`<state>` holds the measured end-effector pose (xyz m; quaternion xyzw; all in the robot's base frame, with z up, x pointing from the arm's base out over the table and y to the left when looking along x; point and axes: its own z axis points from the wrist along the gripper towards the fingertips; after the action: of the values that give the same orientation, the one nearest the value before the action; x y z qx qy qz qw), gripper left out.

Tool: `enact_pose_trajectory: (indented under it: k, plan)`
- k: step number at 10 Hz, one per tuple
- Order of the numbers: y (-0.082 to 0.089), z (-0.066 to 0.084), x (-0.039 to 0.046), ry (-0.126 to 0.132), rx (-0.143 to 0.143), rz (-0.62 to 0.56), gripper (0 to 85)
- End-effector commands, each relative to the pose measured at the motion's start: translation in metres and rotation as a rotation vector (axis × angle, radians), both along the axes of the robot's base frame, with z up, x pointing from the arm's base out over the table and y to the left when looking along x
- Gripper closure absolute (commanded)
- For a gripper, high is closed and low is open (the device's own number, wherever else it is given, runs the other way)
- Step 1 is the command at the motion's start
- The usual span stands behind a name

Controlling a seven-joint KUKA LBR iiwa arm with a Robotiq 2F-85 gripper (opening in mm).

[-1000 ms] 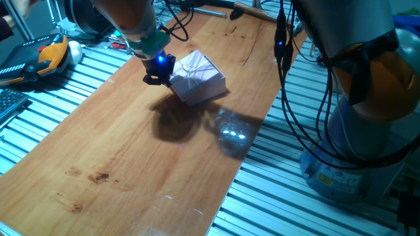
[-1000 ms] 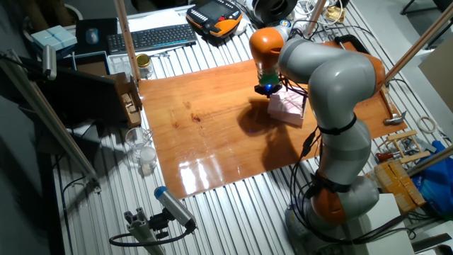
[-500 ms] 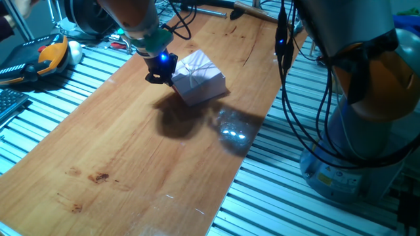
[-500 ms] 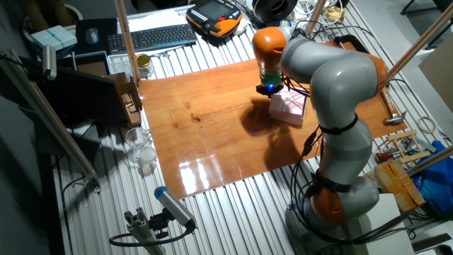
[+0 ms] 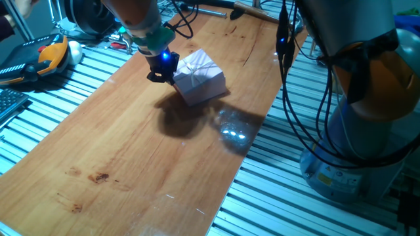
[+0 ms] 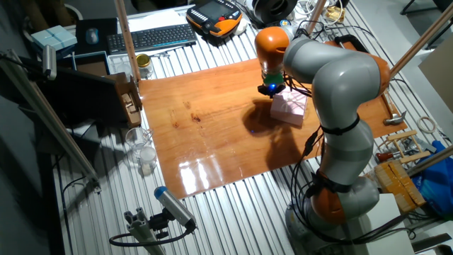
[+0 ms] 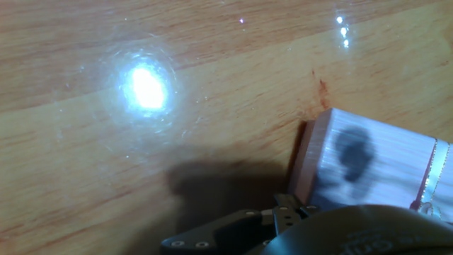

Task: Slide the outer casing onto the gift box

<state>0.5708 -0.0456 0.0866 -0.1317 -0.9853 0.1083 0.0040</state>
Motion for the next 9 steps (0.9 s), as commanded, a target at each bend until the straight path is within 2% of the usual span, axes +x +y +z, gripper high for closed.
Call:
enact_pose_trajectory:
  k: [1,9]
  plan:
    - [-0.0001,0.0006,-0.0005,0.001,-0.002,0.001,85.0]
    - [-0.0027,0.0038,-0.0023,0.004,-0.003,0.005,85.0]
